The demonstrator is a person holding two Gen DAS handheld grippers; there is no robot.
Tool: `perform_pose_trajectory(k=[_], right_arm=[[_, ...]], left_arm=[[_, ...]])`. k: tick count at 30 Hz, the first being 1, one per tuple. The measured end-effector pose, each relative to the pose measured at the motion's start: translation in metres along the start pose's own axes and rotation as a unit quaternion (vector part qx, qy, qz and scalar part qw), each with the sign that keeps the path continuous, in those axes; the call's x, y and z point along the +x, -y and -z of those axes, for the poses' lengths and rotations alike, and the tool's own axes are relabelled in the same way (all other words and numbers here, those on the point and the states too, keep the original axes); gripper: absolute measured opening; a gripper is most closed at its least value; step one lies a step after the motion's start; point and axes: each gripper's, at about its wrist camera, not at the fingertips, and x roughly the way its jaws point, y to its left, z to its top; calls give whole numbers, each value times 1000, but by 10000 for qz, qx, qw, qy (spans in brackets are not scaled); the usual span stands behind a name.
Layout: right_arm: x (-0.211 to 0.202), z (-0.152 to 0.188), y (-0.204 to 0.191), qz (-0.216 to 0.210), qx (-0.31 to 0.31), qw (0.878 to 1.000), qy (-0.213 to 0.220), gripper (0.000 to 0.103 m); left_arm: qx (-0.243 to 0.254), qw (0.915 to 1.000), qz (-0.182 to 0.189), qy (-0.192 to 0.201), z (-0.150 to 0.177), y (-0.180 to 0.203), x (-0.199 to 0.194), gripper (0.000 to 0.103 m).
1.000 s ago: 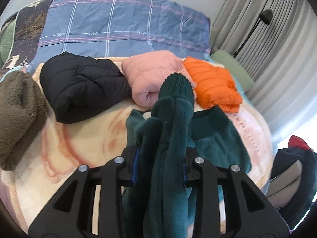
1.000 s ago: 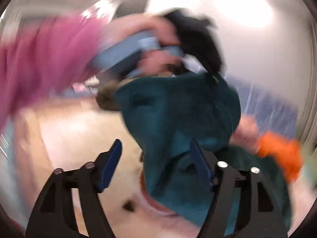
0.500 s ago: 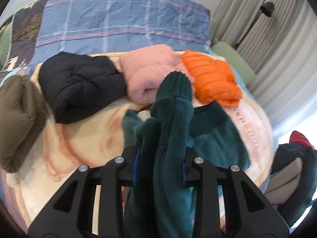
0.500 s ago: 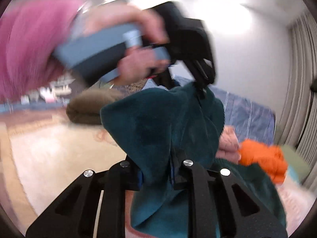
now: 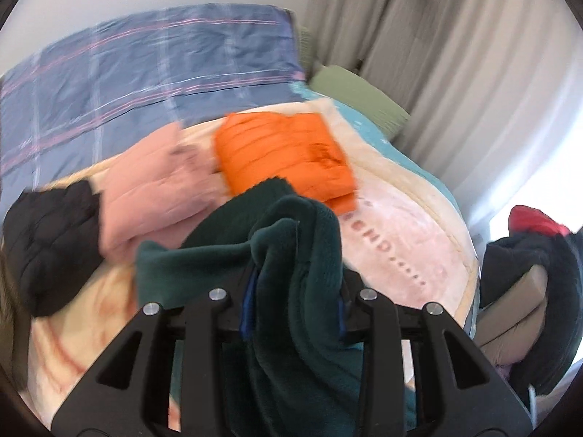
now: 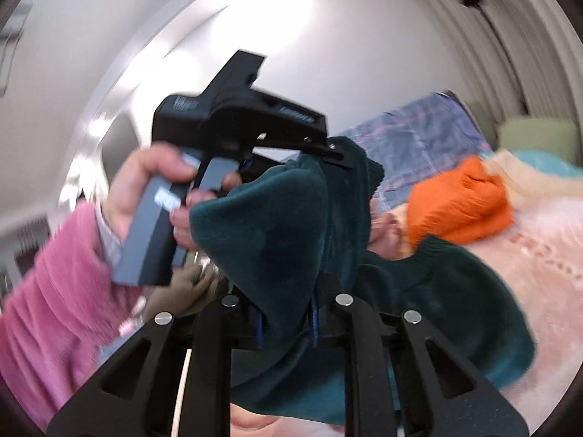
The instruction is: Fold large clothes
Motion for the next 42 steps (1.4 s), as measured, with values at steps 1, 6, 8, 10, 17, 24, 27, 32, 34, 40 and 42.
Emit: perform_pose_trajectory(k=[1,6,8,10,17,24,27,32,34,40,42], right_arm=[[-7,-3,15,49,185,9998,34,18],[-32,2,97,482,1093,9926,-212,18],[-27,26,129,658,1584,9827,-706,19],[-19,48,148,700,1889,9730,-1123,21],[-3,59,175,115,2462,9585,-1431,28],[22,34,187,-152,2410,9599,-1427,31],[18,47,209,-158,2829,9476,-1475,42],[20,56,226,-307,3080,9359,-1683,48],[20,54,222,-137,2892,9380,-1906,48],[-9,21,188,907,1745,9686,-1518,49],[-15,11,177,1132,1515,9725,-1362,49]], left_arm=[[198,9998,19,-33,-7,19,16,35],[898,9955,81,-276,-6,84,110,44],[976,9936,80,-571,7,91,150,48],[901,9910,46,-987,27,89,194,55],[561,9949,-67,-830,24,73,193,52],[-25,9995,-58,325,9,41,122,51],[166,9987,89,480,11,42,96,52],[1611,9855,-425,-320,48,64,122,68],[2190,9688,-1004,-575,74,71,149,68],[2284,9644,-1188,-597,72,78,147,68],[2268,9650,-1173,-604,72,77,146,68]])
